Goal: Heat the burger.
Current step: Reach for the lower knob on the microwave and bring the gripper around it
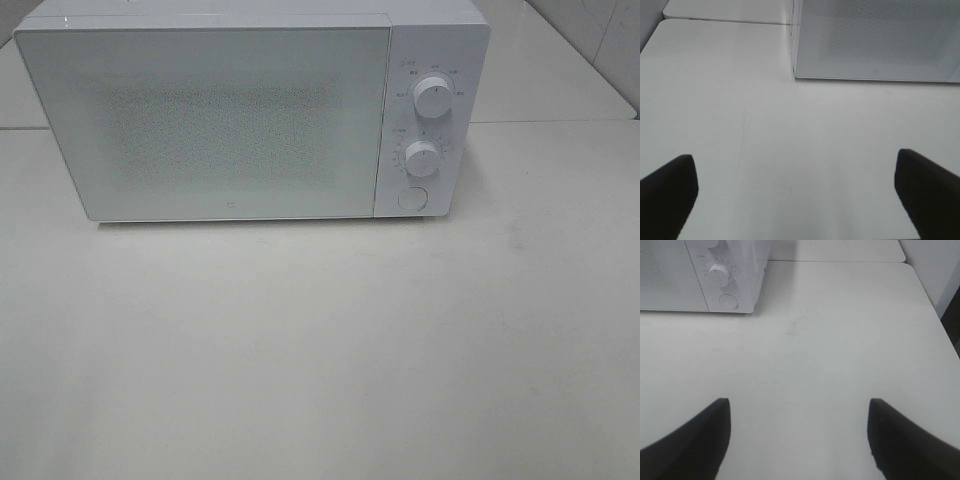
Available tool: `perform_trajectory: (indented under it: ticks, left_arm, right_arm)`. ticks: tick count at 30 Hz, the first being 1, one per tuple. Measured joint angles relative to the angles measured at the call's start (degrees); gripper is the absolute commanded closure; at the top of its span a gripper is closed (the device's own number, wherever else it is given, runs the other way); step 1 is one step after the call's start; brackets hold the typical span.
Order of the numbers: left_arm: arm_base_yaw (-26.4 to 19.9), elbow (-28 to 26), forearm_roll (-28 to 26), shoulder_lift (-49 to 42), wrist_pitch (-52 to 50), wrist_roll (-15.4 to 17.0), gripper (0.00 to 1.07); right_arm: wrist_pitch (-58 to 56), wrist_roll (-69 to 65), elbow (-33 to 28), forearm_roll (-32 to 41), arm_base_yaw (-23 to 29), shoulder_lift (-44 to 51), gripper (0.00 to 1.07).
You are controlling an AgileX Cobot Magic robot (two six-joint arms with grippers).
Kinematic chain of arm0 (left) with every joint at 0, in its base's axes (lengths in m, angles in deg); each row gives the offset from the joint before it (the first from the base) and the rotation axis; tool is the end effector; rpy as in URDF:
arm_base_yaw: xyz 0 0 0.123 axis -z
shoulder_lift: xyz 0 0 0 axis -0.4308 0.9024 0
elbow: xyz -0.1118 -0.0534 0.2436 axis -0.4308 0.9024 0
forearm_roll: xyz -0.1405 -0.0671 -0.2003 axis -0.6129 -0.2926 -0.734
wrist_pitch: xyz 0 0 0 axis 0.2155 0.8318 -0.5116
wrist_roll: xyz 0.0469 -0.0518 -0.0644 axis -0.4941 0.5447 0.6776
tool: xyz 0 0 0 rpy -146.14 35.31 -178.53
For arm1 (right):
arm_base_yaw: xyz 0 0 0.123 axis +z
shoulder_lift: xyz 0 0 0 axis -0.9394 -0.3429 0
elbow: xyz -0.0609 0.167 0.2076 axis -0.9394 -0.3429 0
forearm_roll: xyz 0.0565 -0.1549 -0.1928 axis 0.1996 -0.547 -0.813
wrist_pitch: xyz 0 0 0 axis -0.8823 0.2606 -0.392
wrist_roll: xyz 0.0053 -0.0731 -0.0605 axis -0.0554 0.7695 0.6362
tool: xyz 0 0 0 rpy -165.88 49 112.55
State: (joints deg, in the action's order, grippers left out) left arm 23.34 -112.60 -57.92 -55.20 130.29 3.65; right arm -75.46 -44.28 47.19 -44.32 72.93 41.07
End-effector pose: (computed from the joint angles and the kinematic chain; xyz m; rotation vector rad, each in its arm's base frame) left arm 0.0091 -0.0128 0.2823 0.0109 2.0173 -0.1393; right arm 0.0147 -0.0020 0.2841 -0.0205 1.9761 0.0126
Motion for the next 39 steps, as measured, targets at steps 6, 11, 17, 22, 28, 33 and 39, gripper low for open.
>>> perform_trajectory:
  ticks: [6,11,17,22,28,33,39]
  left_arm:
    - [0.0,0.0,0.0,0.0,0.0,0.0,0.06]
    - [0.0,0.0,0.0,0.0,0.0,0.0,0.06]
    - [0.0,0.0,0.0,0.0,0.0,0.0,0.06]
    - [0.0,0.0,0.0,0.0,0.0,0.0,0.06]
    - [0.0,0.0,0.0,0.0,0.0,0.0,0.06]
    - [0.0,0.0,0.0,0.0,0.0,0.0,0.06]
    - [0.0,0.0,0.0,0.0,0.0,0.0,0.06]
  right_arm:
    - [3.6,0.0,0.6,0.0,0.0,-3.7,0.32]
    - [11.0,0.0,0.6,0.0,0.0,-9.7,0.32]
    - [23.5,-0.1,-1.1,0.0,0.0,-18.6,0.32]
    - [33.4,-0.2,-3.3,0.1,0.0,-24.8,0.32]
    - [45.8,-0.2,-5.4,0.1,0.0,-32.3,0.32]
    - [55.5,-0.7,-6.2,0.1,0.0,-40.5,0.32]
    - [63.3,-0.8,-6.2,0.1,0.0,-46.9,0.32]
